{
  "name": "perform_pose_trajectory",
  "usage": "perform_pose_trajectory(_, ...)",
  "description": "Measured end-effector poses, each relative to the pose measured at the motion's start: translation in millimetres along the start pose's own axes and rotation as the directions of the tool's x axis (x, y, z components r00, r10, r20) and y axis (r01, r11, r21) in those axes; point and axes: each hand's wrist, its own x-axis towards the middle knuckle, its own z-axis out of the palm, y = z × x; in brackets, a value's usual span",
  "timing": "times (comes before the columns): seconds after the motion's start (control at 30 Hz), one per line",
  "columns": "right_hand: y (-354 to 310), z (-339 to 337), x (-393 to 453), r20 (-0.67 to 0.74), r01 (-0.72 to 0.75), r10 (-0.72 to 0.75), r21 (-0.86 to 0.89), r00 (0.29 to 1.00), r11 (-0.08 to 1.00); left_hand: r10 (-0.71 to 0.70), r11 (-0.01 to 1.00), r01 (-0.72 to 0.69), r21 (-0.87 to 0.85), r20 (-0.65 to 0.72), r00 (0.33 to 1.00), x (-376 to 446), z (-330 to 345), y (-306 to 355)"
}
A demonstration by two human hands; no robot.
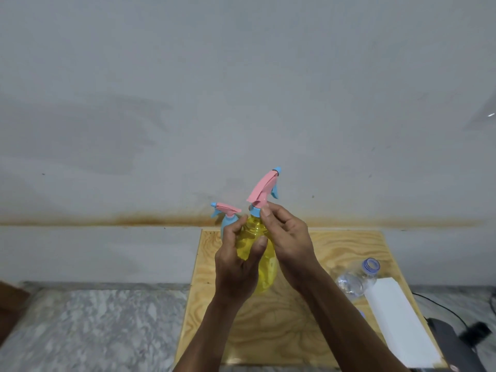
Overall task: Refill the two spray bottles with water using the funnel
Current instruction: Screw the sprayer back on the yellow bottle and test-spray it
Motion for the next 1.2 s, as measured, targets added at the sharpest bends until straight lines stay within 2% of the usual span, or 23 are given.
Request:
perform_pose_trajectory(0.37, -3.9, 0.7, -5.5, -0.006, -0.031, 0.032, 0.103, 0.999, 0.994, -0.017, 1.0, 0.017, 0.006, -0.023, 1.0, -4.0, -0.5, 4.4)
perform_pose_trajectory(0.6, -4.1, -9.5, -9.6, -0.043, -0.015, 0.015, -0.009, 0.999, 1.0, -0.022, 1.0, 0.022, -0.007, -0.017, 1.0, -5.9, 5.4, 12.4)
perform_pose_trajectory(0.7, -6.6, -12.8, -12.9, -0.006, -0.013, 0.013, -0.038, 1.0, 0.999, -0.023, 0.999, 0.023, -0.022, -0.009, 1.0, -7.4, 8.4, 15.0)
perform_pose_trajectory(0.9, -7.4, -16.9, -9.8, 0.016, -0.043, 0.042, 0.067, 0.999, 0.997, -0.046, 0.999, 0.046, -0.019, 0.02, 0.999, -7.8, 11.7, 15.4)
perform_pose_trajectory(1.2, -12.2, -19.4, -11.8, 0.018, -0.045, 0.044, 0.065, 0.999, 0.997, -0.048, 0.998, 0.049, -0.03, 0.041, 0.998, -10.9, 13.9, 16.0)
